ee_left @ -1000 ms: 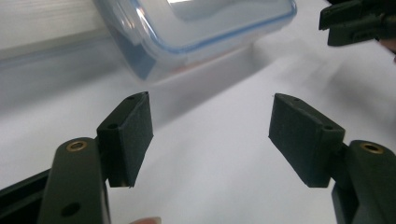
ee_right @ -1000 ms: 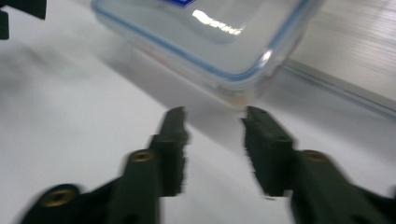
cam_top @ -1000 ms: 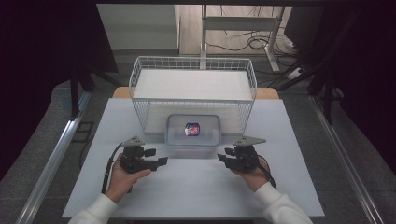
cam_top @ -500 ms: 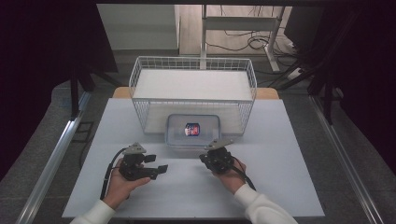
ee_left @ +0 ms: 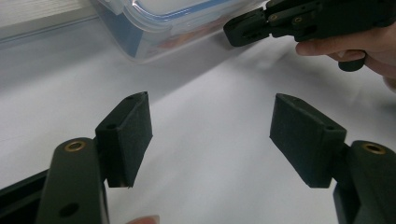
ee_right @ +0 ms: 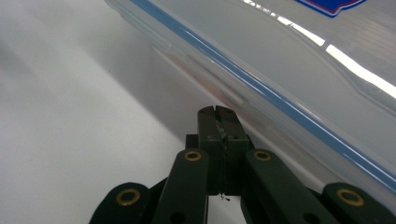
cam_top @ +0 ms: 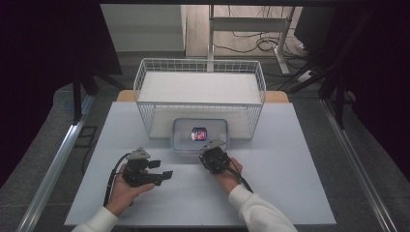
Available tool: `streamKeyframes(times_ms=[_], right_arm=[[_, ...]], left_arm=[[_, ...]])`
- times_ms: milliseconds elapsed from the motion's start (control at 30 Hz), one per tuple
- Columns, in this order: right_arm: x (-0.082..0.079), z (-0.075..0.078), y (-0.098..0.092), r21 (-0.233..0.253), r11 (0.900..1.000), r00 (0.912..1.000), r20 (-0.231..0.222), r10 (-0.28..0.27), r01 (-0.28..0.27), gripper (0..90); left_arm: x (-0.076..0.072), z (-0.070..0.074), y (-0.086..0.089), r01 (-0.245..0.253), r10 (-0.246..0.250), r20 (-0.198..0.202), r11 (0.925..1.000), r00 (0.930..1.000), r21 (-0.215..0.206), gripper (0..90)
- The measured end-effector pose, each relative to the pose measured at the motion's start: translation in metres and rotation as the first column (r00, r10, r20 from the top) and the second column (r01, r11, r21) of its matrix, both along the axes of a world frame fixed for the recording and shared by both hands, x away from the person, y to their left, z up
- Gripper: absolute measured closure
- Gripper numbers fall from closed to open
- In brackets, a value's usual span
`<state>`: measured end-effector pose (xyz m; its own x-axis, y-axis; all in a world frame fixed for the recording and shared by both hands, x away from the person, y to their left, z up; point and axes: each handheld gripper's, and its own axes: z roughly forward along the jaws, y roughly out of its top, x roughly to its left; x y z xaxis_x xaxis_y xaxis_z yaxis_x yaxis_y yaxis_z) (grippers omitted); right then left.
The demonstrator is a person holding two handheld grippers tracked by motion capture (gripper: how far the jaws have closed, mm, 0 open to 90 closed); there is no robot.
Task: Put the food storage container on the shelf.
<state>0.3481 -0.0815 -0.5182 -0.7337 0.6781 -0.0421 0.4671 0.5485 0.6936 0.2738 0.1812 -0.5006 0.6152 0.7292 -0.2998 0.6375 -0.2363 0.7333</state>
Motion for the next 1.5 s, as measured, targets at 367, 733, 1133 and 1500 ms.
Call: streamKeyframes(times_ms=[367, 733, 1133, 1500], right_arm=[[0.007, 0.007, 0.0, 0.048, 0.998, 0.999, 0.024, -0.037, 0.035, 89.0], [0.033, 0.009, 0.008, 0.086, 0.993, 0.9961, 0.023, -0.086, 0.083, 89.0], [0.067, 0.008, 0.013, 0.126, 0.981, 0.9885, 0.012, -0.151, 0.148, 89.0], [0.078, 0.008, 0.018, 0.123, 0.978, 0.9856, 0.009, -0.169, 0.167, 89.0]], left_arm=[[0.0, 0.0, 0.0, -0.002, 0.002, -0.006, 1.0, 1.0, 0.001, 29.5], [0.001, 0.0, 0.002, -0.009, 0.009, -0.008, 1.0, 0.9999, 0.001, 29.4], [0.002, -0.002, 0.004, -0.003, 0.003, -0.011, 1.0, 0.9999, 0.004, 29.5], [0.001, -0.002, 0.003, -0.002, 0.002, -0.015, 1.0, 0.9999, 0.003, 29.5]])
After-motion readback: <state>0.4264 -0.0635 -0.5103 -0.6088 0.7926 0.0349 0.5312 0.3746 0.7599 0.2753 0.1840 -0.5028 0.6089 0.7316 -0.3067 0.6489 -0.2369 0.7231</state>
